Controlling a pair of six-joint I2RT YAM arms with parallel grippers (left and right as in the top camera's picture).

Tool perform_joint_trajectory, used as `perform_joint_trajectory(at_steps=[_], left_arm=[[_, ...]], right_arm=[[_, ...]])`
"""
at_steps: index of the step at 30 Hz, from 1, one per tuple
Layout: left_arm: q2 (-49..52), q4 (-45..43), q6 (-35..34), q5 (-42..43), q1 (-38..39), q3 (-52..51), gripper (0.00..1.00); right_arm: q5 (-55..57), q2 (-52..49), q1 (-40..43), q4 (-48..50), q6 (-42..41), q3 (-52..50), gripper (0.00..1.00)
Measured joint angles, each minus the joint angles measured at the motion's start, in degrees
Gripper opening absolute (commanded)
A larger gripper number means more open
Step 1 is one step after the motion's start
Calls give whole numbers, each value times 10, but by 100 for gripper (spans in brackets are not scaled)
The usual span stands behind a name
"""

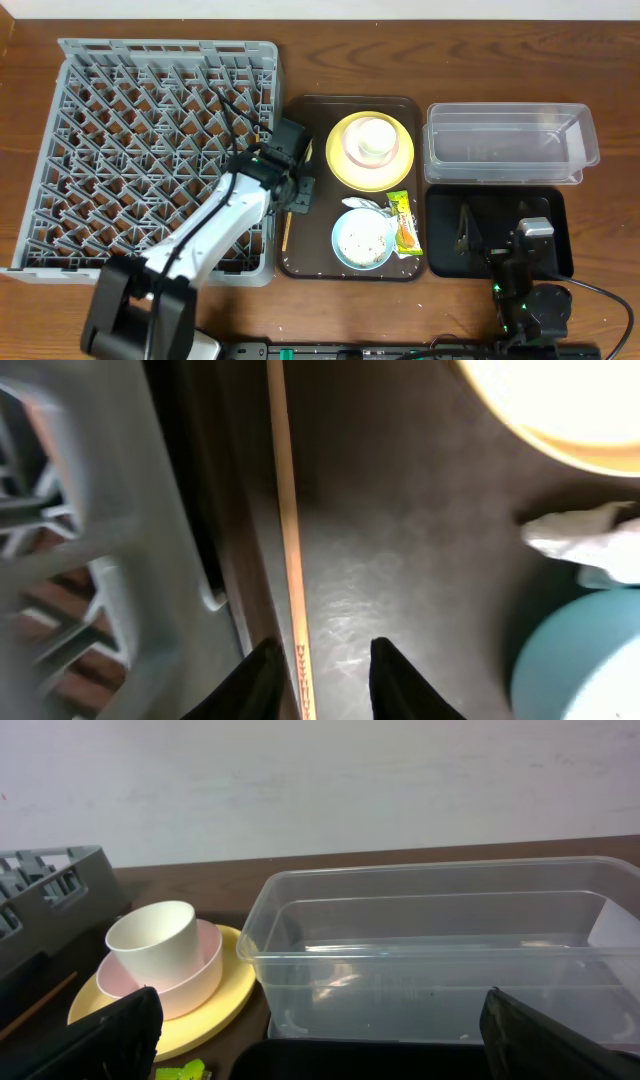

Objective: Sort waste into correct bins and load items into the dishwasher

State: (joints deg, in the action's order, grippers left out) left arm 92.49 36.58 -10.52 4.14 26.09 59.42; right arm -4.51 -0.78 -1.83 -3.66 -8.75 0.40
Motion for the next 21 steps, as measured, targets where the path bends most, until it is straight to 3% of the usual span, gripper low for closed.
perform_joint_trajectory(at_steps=[14,21], left_arm=[[39,-27,-2,0,13,-1,32],[39,-56,-26,-38,64,-2,32]], right_arm=[[0,0,0,0,0,0,99],[0,0,0,0,0,0,99]])
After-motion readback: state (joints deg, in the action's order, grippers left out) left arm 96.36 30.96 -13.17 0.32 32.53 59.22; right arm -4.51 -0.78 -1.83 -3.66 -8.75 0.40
